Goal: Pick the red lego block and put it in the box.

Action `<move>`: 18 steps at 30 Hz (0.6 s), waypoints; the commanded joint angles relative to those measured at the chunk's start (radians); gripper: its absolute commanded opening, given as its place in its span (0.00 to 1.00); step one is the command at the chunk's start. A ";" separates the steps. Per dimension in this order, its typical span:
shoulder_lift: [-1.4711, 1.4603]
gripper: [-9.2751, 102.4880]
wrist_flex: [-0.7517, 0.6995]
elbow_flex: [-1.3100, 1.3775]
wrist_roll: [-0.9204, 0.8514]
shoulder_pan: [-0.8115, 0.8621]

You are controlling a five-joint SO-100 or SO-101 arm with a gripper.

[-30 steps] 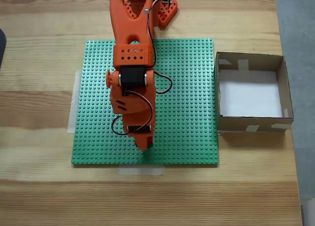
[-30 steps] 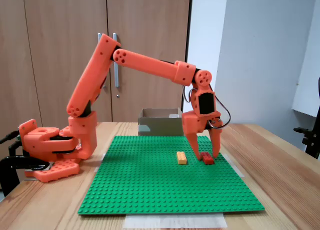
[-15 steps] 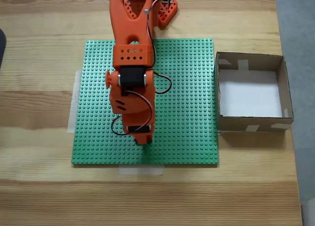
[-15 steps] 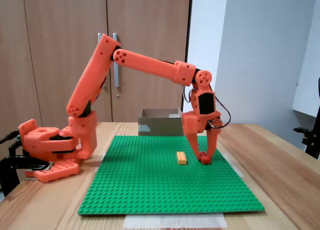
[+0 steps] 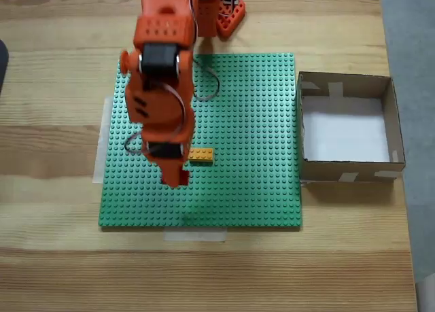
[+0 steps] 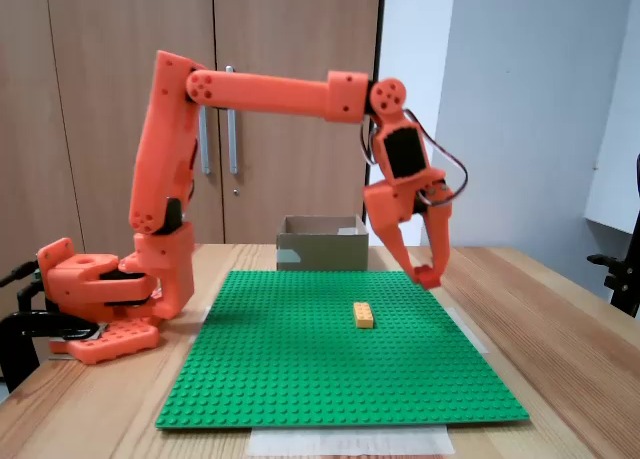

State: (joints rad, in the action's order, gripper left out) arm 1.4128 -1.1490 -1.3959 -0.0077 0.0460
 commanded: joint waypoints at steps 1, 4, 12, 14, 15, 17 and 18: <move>0.163 0.08 0.026 -0.040 0.002 -0.025; 0.256 0.08 0.017 -0.077 0.005 -0.072; 0.459 0.08 -0.055 -0.104 0.057 -0.331; 0.476 0.08 -0.055 -0.117 0.063 -0.379; 0.483 0.08 -0.052 -0.130 0.063 -0.400; 0.500 0.08 -0.054 -0.146 0.071 -0.445; 0.512 0.08 -0.054 -0.158 0.074 -0.469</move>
State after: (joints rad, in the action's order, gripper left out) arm 1.8669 -1.2011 -1.5463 0.0568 -0.3636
